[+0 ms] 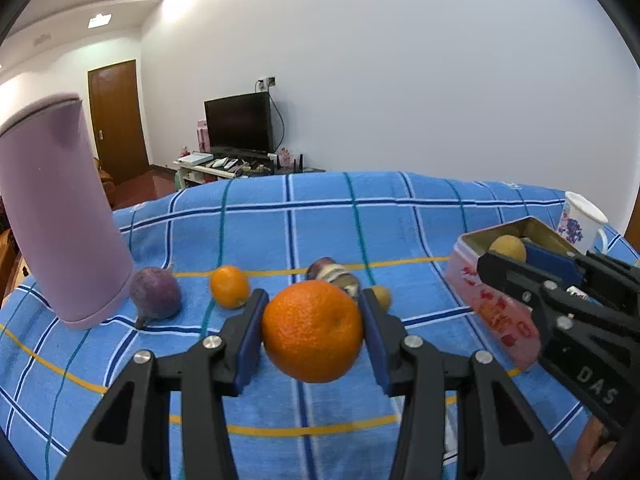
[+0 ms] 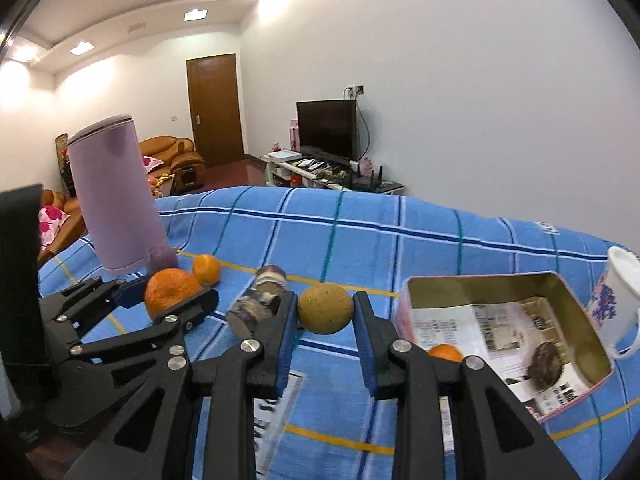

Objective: Organize fruits
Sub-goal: 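Carry the large orange into the pink tin with the left tool while the right tool lowers the kiwi there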

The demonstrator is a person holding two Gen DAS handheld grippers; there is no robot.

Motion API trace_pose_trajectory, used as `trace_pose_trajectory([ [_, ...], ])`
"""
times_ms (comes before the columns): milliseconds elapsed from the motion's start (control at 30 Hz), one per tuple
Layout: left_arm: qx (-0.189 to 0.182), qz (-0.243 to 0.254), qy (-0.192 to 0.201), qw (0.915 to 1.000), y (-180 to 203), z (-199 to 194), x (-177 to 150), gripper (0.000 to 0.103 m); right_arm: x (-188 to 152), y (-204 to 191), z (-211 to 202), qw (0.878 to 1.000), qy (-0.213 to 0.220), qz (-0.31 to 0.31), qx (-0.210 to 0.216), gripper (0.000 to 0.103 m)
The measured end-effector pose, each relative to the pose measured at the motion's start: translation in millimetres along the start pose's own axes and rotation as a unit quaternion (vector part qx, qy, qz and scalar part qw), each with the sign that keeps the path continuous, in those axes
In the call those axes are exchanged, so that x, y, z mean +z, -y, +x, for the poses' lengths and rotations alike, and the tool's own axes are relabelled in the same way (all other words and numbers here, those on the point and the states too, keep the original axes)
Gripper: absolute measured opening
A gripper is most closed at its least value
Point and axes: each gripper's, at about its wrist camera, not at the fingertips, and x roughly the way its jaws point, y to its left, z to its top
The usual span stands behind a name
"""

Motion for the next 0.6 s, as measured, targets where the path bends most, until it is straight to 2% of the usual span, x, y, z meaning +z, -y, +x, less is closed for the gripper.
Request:
trace_pose_trajectory([
  [600,-0.031,0.027,0.014,0.9990,75,2,14,0.048,-7,84,-21,0.997,0.012,0.027,-0.065,0.030],
])
